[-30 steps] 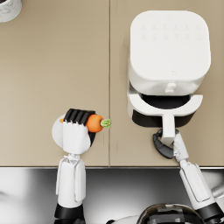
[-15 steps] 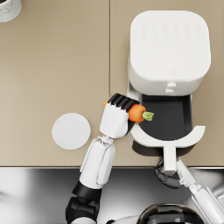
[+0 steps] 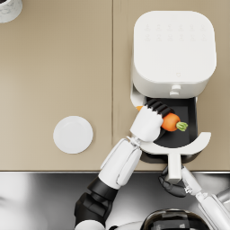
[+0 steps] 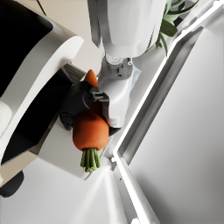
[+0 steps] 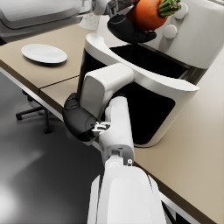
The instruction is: Pick up the carrot and place it into the air fryer
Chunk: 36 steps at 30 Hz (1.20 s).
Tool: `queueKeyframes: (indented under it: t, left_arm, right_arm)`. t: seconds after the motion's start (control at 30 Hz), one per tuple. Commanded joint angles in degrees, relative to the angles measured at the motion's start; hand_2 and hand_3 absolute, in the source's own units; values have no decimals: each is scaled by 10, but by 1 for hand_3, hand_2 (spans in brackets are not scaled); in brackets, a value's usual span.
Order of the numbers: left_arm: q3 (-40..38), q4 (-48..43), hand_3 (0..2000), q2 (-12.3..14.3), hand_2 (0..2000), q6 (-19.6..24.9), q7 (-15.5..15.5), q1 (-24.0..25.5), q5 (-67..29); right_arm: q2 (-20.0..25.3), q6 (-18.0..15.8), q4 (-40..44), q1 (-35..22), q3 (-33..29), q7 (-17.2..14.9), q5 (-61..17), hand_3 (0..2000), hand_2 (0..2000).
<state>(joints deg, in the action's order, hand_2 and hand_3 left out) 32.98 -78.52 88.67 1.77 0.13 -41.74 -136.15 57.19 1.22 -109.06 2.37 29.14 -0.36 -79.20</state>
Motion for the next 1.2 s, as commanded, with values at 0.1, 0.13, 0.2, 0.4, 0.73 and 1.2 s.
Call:
queueKeyframes:
  t: [0.1,0.13,0.2,0.4,0.73,1.2]
  left_arm:
    - [59,13,1673,-16,639,-3,0,-30,0]
    - [57,13,1347,-17,0,-7,0,-26,0]
    - [51,14,693,-18,0,-6,-1,-20,0]
    - [-74,-104,0,-82,0,-31,-4,79,0]
    - [-398,-289,0,-93,0,-21,-2,301,0]
    - [-451,-272,0,-115,0,-18,-1,252,0]
  right_arm:
    - [0,0,0,0,0,0,0,2000,2000]
    - [0,0,0,0,0,0,0,2000,2000]
    - [0,0,0,0,0,0,0,2000,2000]
    - [-1,-4,0,1,0,0,0,2000,2000]
    - [107,-19,-46,-51,6,0,0,2000,2000]
    - [272,-102,175,-212,-146,-11,-1,2000,2000]
